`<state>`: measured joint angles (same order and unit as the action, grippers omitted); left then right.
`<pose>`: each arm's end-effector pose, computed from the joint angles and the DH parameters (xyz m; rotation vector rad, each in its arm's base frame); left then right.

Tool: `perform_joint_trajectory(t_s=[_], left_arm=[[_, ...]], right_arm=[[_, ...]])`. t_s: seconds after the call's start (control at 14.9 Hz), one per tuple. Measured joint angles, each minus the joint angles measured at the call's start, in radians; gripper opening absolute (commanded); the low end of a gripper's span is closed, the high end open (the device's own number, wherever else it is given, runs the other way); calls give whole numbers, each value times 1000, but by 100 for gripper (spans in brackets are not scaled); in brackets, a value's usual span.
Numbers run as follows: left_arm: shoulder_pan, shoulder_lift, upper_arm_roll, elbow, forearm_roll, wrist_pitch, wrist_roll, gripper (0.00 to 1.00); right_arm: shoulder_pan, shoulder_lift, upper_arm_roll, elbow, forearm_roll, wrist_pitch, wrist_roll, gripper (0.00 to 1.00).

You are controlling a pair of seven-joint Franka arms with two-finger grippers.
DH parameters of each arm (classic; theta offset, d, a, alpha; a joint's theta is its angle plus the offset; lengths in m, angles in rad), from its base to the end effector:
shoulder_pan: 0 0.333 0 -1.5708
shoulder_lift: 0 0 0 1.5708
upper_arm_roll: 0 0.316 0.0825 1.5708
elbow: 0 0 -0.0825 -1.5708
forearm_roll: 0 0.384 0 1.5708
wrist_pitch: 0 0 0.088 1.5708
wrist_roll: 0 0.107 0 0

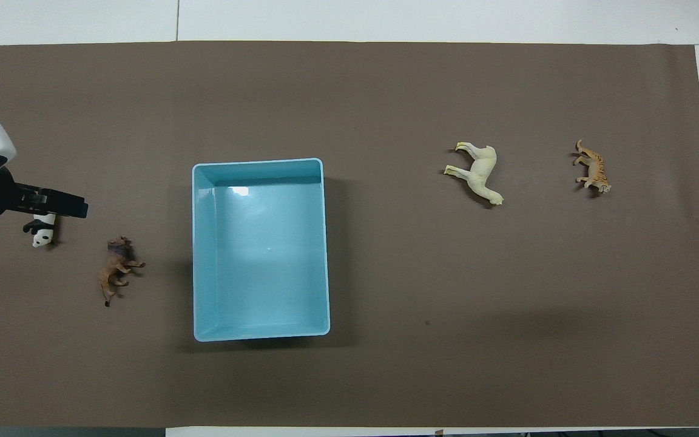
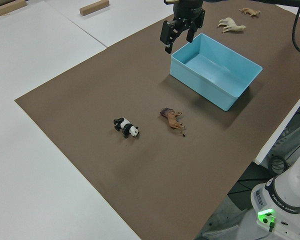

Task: Put all toys into storage box

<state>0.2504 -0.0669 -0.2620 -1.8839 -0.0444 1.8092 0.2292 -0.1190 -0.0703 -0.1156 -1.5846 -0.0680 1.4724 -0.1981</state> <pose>0.5412 -0.0131 0.5313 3.0944 -0.3566 -0.0111 0.5057 -0.1314 0.6474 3.0906 -0.0638 -0.0838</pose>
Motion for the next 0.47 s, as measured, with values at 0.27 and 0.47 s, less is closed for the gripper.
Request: perform_joint_trajectory(t_s=[0.27, 0.47], left_arm=[[12, 25, 0, -98, 0, 84, 147, 100], [12, 25, -7, -171, 0, 123, 177, 100]], right_arm=[[1, 6, 2, -129, 1, 176, 0, 100], [7, 72, 6, -157, 21, 285, 0, 100]])
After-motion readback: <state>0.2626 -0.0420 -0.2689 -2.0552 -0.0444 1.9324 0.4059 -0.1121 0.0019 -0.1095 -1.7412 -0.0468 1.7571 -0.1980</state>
